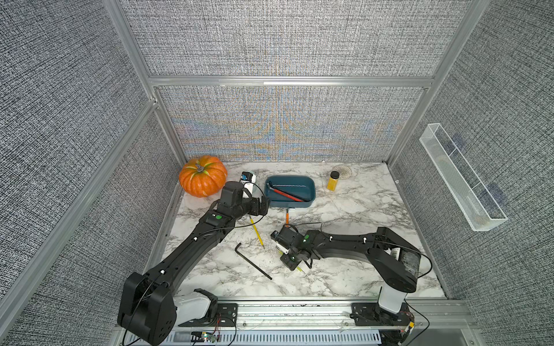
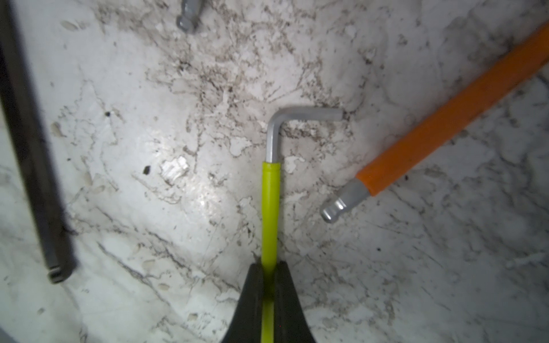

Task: Put the hex key on the desktop into the storage box
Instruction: Pick up the Allen key from the center of the board.

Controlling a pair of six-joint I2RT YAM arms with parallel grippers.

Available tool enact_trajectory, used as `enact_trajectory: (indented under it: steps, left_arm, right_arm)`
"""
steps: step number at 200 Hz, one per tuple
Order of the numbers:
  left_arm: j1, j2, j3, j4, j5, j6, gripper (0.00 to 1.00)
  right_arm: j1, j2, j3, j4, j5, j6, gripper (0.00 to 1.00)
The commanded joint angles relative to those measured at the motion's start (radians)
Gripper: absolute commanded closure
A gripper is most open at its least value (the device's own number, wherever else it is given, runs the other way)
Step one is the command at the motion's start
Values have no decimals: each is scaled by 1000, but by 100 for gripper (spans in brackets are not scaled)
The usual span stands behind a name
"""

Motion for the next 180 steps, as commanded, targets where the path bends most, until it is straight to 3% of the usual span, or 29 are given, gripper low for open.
enact_trajectory:
  steps: [1, 21, 67, 112, 137, 180]
  left_arm:
    - [0, 4, 4, -1, 9, -16, 2]
    - [5, 34, 26, -4, 27, -20, 2]
    - [31, 195, 287, -206, 65, -13, 2]
    - [44, 353, 448, -327, 190, 12, 2]
    - [42, 408, 464, -324, 222, 0, 2]
    - [42, 436, 501, -302, 228, -19, 2]
  right_arm:
    - [2, -3, -19, -20, -27, 5, 100]
    - [1, -33, -27, -17, -16, -6, 100]
    - [-32, -231, -59, 20, 59, -51, 100]
    - [-227, -407, -26, 42, 25, -114, 100]
    - [-379, -350, 90, 29, -49, -194, 100]
    - [-512, -43, 432, -91, -84, -349, 100]
